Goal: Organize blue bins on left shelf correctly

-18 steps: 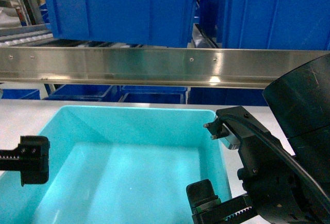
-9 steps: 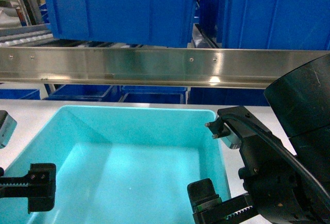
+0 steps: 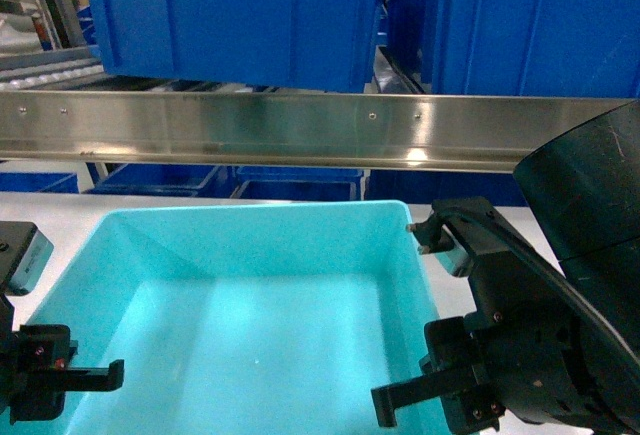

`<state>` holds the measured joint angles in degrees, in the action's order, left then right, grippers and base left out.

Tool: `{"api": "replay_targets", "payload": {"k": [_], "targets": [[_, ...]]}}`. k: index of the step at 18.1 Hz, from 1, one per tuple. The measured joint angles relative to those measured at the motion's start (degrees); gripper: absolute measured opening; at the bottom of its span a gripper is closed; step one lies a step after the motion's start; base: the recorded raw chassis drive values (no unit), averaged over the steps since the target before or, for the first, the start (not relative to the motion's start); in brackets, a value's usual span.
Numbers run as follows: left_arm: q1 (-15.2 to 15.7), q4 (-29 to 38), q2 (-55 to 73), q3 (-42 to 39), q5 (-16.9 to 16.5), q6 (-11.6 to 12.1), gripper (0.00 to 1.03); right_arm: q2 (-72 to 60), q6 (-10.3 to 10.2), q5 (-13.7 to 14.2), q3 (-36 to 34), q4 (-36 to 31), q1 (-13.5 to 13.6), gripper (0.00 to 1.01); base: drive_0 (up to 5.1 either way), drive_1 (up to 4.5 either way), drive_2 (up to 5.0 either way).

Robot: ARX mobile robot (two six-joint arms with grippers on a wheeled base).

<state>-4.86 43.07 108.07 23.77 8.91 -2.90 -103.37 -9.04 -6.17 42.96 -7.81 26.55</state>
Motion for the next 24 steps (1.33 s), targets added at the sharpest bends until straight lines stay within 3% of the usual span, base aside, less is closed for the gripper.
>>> {"api": "replay_targets", "payload": {"k": [1, 3, 9, 15, 16, 24], "targets": [[-0.09, 0.0, -0.24, 0.02, 0.15, -1.31, 0.07, 0.0, -1.97, 0.46, 0.11, 0.02, -0.09, 0.05, 0.0, 0.0, 0.0], [-0.09, -0.04, -0.31, 0.02, -0.33, -3.48, 0.06, 0.0, -3.61, 1.09, 0.11, 0.02, -0.11, 0.04, 0.0, 0.0, 0.0], [-0.13, -1.2, -2.32, -0.94, -0.35, -4.39, 0.05, 0.81, -3.93, 1.27, -0.2, 0.57, -0.31, 0.03, 0.0, 0.0, 0.0], [-2.12, -6.38, -19.26, -2.03, 0.22, -4.33, 0.05, 14.47, -3.76, 1.75, -2.25, 0.61, -0.37, 0.03, 0.0, 0.0, 0.0], [-2.54, -5.07, -19.39, -2.03, 0.96, -4.22, 0.05, 15.89, -3.56, 1.97, -3.76, -2.1, -0.37, 0.03, 0.0, 0.0, 0.0], [-2.6, -5.55, -19.17, -2.05, 1.03, -4.22, 0.05, 16.06, -3.54, 2.05, -4.22, -1.84, -0.39, 0.03, 0.0, 0.0, 0.0]]}}
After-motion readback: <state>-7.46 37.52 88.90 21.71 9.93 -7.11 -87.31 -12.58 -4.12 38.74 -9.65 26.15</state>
